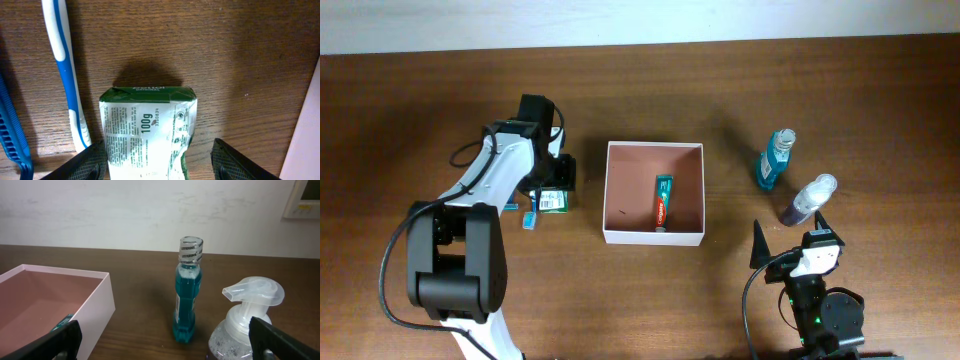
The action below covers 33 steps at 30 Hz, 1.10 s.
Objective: Pack container
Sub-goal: 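Lower left gripper and grasp the soap bar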
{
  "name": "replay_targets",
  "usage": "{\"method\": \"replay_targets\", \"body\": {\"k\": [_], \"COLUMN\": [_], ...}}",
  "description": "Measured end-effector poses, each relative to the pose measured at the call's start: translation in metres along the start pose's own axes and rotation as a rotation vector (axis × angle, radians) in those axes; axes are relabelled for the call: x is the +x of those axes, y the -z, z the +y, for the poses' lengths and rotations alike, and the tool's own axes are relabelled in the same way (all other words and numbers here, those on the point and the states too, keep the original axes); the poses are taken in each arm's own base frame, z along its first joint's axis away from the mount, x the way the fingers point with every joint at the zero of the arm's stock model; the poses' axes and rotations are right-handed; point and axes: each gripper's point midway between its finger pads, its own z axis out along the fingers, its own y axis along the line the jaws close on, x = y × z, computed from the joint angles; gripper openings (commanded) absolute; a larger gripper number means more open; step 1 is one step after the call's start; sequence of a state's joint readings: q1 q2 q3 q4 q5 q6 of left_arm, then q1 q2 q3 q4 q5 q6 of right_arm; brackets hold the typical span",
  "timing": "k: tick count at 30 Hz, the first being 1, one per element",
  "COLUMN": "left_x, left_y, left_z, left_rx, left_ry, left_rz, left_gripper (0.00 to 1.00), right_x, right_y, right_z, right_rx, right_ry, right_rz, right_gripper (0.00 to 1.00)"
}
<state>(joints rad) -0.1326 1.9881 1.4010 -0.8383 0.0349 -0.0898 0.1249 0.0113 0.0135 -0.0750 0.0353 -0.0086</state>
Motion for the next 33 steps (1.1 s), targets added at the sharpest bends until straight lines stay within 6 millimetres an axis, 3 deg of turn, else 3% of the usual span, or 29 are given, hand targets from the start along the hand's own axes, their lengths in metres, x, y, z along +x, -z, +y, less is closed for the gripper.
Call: {"method": "replay_targets", "body": {"k": [9, 24, 26, 28, 31, 33], "left_x": [-0.006, 0.007, 0.007, 0.007, 0.007, 0.007], "left_y": [-0.002, -0.022, -0.022, -0.022, -0.022, -0.022], "left_z": [-0.001, -0.001, -0.001, -0.001, -0.001, -0.001], "left_rx": [0.003, 0.003, 0.003, 0.003, 0.003, 0.003], "left_ry": [0.015, 0.012, 0.012, 0.016, 0.019, 0.019], "left_rz": [-0.03, -0.024, -0.025, -0.025, -0.024, -0.023], "left_gripper": [0.67, 0.67, 0.55, 0.5, 0.51, 0.59], "right_x": [0.0, 0.0, 0.0, 0.0, 0.0, 0.0], "right_y": [0.0, 0.0, 0.0, 0.0, 0.0, 0.0], "right_z": [0.0, 0.0, 0.0, 0.0, 0.0, 0.0], "right_rx": [0.0, 0.0, 0.0, 0.0, 0.0, 0.0], "right_ry": [-0.001, 0.0, 0.0, 0.0, 0.0, 0.0], "right_rz": [0.0, 0.0, 0.0, 0.0, 0.0, 0.0], "right_gripper": [0.98, 0.98, 0.98, 0.98, 0.98, 0.98]}}
